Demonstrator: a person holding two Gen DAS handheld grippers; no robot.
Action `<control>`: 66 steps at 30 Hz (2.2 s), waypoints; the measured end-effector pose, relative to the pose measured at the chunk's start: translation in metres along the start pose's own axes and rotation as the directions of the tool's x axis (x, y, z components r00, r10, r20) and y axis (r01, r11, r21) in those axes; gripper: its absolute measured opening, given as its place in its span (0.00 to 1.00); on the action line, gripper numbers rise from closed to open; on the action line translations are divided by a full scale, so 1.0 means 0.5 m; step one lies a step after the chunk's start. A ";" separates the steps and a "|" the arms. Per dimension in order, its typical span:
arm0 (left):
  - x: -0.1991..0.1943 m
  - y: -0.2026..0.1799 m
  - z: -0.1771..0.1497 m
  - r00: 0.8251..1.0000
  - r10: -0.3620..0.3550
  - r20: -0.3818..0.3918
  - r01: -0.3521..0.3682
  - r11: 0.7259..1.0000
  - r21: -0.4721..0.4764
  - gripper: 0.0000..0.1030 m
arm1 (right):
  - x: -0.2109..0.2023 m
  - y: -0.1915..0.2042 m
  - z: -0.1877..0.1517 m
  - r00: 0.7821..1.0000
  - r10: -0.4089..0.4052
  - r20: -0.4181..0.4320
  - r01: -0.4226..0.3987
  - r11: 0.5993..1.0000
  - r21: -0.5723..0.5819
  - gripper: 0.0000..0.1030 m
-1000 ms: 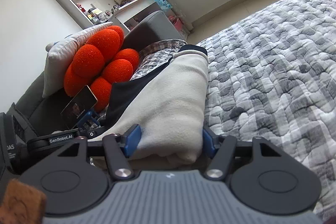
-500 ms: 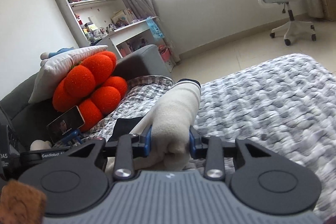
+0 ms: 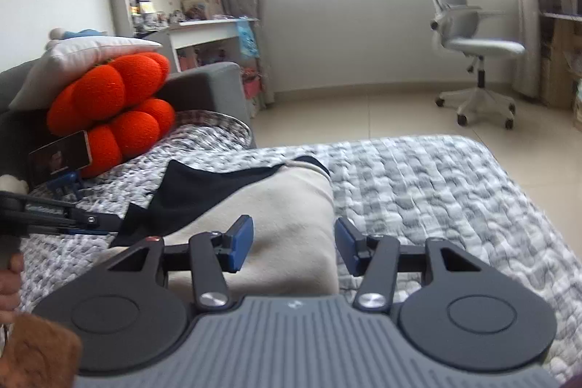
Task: Fold clothes
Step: 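Close the left gripper on the bundle while the right gripper holds the beige end, then lift the beige-and-black bundle off the bed with both grippers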
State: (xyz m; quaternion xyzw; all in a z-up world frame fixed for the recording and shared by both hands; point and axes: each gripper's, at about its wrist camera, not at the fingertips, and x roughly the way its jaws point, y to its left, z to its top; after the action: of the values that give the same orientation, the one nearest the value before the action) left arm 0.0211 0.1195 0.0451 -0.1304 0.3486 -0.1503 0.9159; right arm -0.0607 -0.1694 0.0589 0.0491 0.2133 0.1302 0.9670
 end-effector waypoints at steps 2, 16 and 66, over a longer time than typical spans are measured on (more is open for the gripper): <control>0.002 0.000 -0.001 1.000 -0.002 -0.004 0.002 1.000 -0.004 0.32 | 0.000 0.036 -0.009 0.997 0.075 -0.019 -0.077 0.991 -0.111 0.52; 0.000 0.016 0.003 1.000 0.008 -0.019 -0.009 0.999 -0.045 0.33 | 0.062 0.178 -0.047 0.963 0.241 -0.117 -0.267 0.896 -0.355 0.43; 0.025 0.033 -0.002 0.995 -0.002 -0.105 -0.009 0.994 -0.110 0.50 | 0.109 0.257 -0.120 0.993 0.109 -0.041 -0.107 0.723 -0.683 0.60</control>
State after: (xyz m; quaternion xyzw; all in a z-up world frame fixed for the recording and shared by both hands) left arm 0.0321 0.1299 0.0313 -0.1721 0.4041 -0.1358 0.8881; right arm -0.0684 -0.0288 0.0022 -0.2974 0.1462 0.2556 0.9082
